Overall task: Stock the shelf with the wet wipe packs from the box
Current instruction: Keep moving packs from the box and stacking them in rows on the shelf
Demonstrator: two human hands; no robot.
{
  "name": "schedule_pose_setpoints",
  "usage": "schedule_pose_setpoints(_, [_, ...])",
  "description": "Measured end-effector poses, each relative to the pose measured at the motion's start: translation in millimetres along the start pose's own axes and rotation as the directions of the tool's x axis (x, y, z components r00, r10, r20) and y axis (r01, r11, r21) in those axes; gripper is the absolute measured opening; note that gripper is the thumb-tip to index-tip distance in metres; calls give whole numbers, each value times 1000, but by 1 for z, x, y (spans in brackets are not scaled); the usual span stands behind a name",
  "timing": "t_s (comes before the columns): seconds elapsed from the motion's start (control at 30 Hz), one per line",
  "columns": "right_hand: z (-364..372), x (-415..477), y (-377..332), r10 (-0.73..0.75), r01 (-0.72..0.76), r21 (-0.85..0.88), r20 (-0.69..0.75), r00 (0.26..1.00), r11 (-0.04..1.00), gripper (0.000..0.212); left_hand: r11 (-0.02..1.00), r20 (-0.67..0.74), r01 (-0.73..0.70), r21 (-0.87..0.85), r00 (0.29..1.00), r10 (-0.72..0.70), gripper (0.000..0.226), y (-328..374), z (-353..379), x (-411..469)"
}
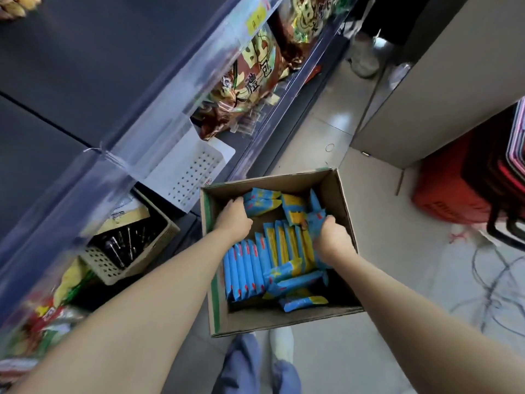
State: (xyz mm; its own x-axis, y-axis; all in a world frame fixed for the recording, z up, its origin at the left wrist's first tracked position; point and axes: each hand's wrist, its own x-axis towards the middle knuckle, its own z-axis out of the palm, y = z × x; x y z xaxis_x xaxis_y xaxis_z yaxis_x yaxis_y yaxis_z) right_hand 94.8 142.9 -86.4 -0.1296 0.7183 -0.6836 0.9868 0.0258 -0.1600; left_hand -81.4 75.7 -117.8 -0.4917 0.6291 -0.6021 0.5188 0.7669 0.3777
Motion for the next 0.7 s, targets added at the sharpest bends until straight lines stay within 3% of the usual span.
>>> schedule_pose_setpoints(0.17, [8, 16, -3, 5, -15, -85, -118, 993, 996, 29, 993, -190, 109, 48, 977, -98, 37, 5, 11, 14])
schedule_pose_setpoints(0.33, [2, 10, -6, 11, -29, -126, -138, 990, 992, 28, 990, -232, -68, 123, 968, 95, 21, 7, 21, 7])
schedule_pose_setpoints(0.47, [-23, -7, -9, 19, -19, 2, -88, 996, 1000, 29, 983, -228, -143, 116, 959, 166, 5, 17, 0, -13])
schedule_pose_setpoints(0.6, [-59, -28, -14, -8, 7, 222, 6, 1000, 975, 30, 991, -224, -130, -2, 966, 126, 10, 32, -42, -45])
schedule_pose_setpoints(0.7, [-97, -57, -26, -54, 52, 354, -3, 999, 934, 29, 982, -223, -133, -134, 970, 100, 14, 47, -85, -78])
